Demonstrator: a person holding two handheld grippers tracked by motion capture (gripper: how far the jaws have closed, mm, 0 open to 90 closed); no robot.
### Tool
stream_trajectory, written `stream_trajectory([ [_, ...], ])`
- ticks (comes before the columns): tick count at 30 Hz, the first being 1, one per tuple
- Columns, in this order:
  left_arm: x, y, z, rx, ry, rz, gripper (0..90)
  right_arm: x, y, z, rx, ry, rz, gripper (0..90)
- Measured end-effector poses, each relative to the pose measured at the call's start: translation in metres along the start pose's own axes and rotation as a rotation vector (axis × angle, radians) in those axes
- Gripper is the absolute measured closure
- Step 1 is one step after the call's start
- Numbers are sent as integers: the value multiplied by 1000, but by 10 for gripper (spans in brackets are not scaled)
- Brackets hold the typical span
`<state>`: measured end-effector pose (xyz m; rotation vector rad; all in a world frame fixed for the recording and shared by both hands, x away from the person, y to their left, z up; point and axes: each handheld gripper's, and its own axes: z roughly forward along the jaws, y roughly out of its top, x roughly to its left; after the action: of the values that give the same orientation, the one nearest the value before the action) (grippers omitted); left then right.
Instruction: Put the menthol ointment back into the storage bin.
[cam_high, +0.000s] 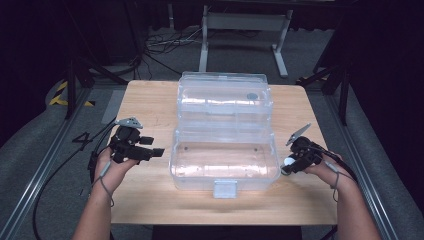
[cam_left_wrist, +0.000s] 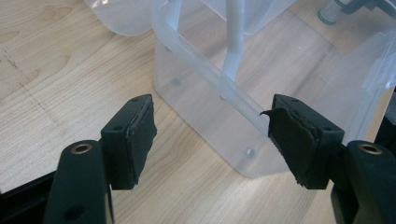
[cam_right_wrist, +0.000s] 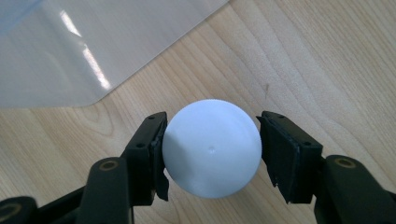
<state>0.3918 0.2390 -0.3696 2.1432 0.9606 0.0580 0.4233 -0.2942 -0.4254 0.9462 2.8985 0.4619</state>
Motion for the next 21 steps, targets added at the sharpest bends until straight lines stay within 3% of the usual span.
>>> stream_trajectory([
  [4, 0, 0, 0, -1, 2, -3, 321, 1, 1, 1, 7, 12, -10, 497],
  [21, 0, -1, -3, -10, 3, 3, 317, 5, 7, -4, 2, -9, -29, 504],
])
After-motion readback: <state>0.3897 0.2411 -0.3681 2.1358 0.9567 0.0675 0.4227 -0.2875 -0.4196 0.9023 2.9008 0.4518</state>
